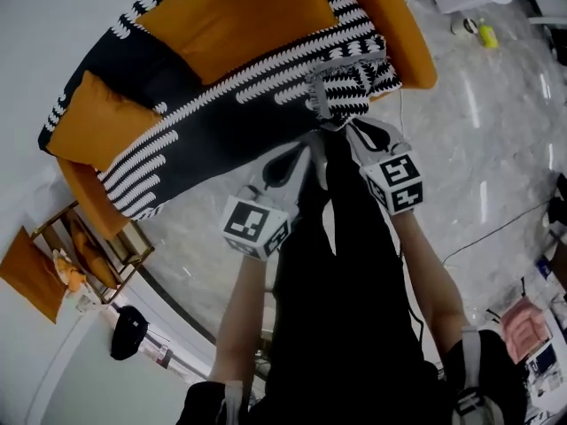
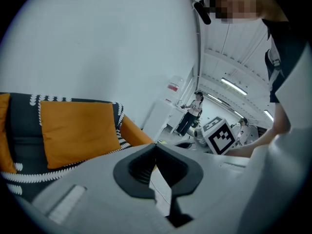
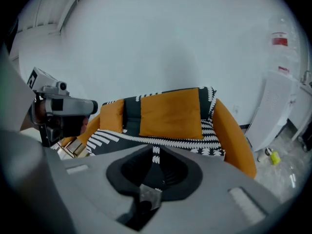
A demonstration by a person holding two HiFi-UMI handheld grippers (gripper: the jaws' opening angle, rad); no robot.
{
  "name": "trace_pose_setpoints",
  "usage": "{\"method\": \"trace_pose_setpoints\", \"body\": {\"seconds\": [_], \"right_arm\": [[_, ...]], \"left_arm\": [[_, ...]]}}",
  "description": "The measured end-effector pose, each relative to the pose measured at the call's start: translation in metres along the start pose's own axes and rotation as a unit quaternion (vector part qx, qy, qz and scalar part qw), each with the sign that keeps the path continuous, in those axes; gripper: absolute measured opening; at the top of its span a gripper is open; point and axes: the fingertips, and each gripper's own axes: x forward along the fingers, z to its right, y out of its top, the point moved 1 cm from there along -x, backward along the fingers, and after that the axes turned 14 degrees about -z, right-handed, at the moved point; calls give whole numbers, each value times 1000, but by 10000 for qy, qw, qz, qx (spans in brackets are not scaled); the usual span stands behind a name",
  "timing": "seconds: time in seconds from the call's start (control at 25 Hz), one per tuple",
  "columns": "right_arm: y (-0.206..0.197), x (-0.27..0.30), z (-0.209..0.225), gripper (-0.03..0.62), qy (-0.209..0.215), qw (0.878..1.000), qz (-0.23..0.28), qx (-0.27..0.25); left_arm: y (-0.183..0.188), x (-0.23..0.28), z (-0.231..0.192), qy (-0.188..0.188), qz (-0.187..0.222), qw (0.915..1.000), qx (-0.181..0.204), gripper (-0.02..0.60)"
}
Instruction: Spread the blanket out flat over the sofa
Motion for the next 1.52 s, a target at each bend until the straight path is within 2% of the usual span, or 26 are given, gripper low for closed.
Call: {"method": "trace_pose_setpoints", "body": {"seconds": [0.16, 0.36, 0.68, 1.0, 1.2, 1.36, 1.52], "right_arm": [[6, 51, 25, 64, 137, 9996, -229, -34], [12, 115, 51, 106, 92, 9987, -477, -123], [3, 207, 102, 160, -49, 9972, -710, 217], [-4, 278, 136, 216, -285, 9946, -809, 580], [-18, 312, 153, 236, -502, 9913, -981, 726], [-21, 327, 160, 253, -577, 9887, -1161, 757], [-24, 352, 179, 259, -601, 9864, -1250, 877]], "left_arm": [[8, 31, -26, 195, -29, 9997, -142, 2], [12, 56, -61, 388, 10, 9988, -294, 2], [-14, 108, -103, 625, -62, 9960, -639, 2], [-40, 136, -142, 894, -284, 9920, -842, 2], [-46, 160, -149, 920, -343, 9908, -931, 2], [-42, 169, -137, 760, -369, 9926, -870, 2], [-48, 187, -144, 902, -410, 9905, -954, 2]]}}
